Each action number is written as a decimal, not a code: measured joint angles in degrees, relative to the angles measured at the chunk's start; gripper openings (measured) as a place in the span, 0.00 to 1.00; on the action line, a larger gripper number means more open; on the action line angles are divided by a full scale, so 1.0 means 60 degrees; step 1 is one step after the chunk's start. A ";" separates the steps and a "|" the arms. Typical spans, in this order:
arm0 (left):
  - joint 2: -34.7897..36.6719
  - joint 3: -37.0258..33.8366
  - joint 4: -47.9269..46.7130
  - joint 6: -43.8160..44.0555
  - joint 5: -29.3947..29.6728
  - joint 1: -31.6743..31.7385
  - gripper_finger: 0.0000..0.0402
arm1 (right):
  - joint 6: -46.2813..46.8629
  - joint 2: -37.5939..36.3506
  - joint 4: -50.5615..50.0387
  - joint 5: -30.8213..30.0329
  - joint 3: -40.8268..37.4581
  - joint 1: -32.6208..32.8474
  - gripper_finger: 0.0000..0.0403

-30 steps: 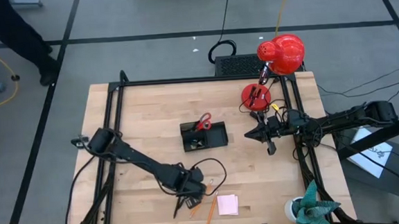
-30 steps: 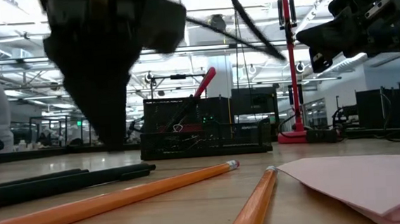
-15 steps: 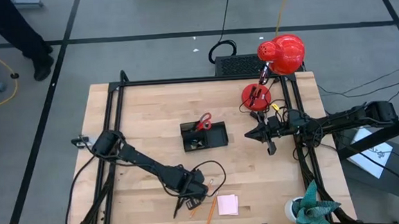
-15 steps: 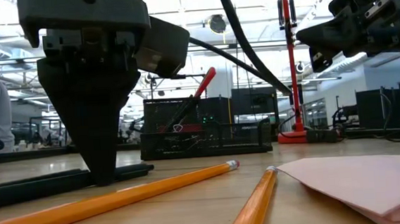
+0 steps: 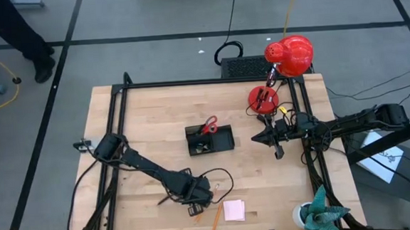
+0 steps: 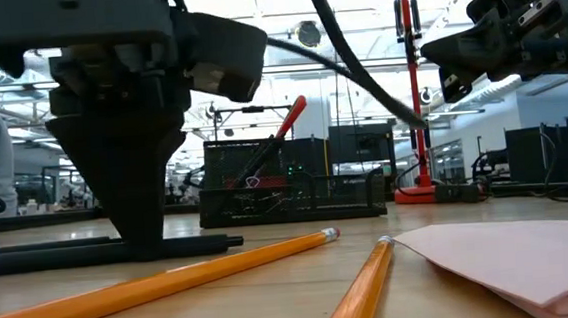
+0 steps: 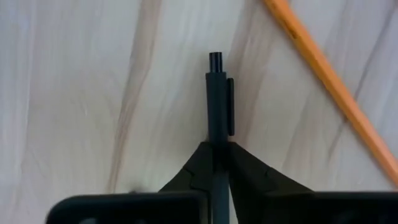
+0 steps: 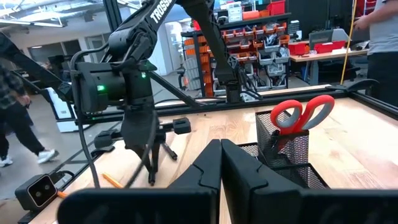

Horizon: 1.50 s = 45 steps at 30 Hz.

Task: Pick and place office supplies into organizer
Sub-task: Put the right pen into the desk organizer

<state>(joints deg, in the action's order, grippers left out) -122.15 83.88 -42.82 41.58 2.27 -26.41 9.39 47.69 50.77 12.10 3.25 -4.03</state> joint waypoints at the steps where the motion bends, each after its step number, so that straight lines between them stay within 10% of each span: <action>1: 0.0000 -0.0001 0.0079 -0.0216 0.0092 -0.0007 0.10 | 0.0001 0.0001 0.0002 0.0000 0.0001 0.0000 0.01; 26: 0.2944 -0.0351 0.2724 -0.4751 0.7907 0.0471 0.04 | 0.0003 0.0001 -0.0004 0.0027 -0.0001 0.0002 0.01; 45: 0.6280 -0.6079 0.9745 -0.7516 0.2662 0.4047 0.03 | 0.0060 0.0001 0.0015 0.0005 0.0001 0.0003 0.01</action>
<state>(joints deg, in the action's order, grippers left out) -84.47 47.41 15.65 -3.51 18.24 -2.13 9.75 47.70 50.86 12.13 3.26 -4.02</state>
